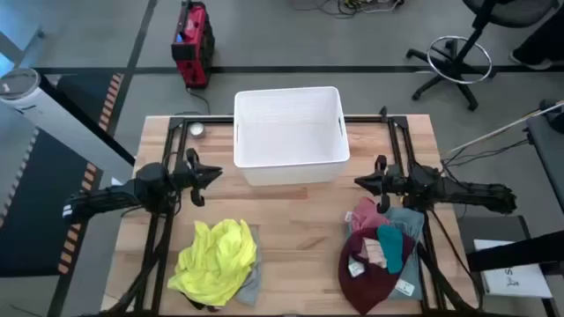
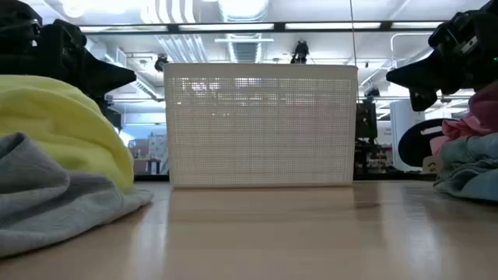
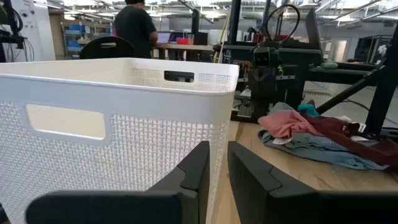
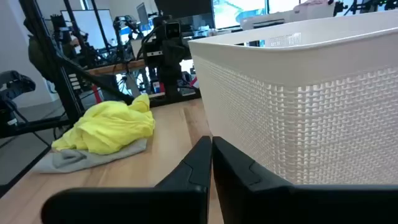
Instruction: Sort clothes
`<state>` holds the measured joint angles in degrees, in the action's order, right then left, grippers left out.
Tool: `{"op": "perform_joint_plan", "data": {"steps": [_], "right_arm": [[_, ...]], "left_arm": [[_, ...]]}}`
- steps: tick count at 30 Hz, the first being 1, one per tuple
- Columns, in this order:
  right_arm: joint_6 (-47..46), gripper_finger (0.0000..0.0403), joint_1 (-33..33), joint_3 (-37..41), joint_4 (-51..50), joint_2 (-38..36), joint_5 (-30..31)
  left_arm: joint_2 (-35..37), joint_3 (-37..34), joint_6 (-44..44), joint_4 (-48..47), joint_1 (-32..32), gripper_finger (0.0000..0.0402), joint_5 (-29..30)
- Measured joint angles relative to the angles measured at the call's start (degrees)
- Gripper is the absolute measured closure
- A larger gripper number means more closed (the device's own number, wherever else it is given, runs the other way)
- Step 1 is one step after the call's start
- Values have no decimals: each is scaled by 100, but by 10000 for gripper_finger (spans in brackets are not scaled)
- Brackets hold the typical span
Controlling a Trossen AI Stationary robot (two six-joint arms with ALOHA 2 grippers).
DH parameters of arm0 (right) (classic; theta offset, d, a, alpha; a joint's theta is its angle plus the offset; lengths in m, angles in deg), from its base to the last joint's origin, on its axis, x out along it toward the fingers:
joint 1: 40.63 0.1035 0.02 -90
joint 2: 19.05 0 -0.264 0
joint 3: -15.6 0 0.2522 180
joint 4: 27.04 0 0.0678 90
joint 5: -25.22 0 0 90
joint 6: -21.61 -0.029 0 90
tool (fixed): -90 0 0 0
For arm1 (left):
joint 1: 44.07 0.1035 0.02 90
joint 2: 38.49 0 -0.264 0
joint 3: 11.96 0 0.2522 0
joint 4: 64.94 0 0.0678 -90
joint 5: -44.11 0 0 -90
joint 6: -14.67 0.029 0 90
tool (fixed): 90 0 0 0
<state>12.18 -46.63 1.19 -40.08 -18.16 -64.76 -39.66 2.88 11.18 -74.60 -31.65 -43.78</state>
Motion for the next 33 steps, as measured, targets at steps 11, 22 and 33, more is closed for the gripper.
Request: {"op": "perform_joint_plan", "data": {"steps": [11, 22, 33], "right_arm": [[0, 403, -1, 0, 1, 2, 1], [20, 403, -1, 0, 2, 1, 2], [-11, 403, -2, 0, 631, 1, 13]], "left_arm": [[0, 2, 0, 4, 0, 356, 4], [0, 2, -175, 19, 0, 356, 7], [0, 2, -313, 20, 0, 356, 7]]}}
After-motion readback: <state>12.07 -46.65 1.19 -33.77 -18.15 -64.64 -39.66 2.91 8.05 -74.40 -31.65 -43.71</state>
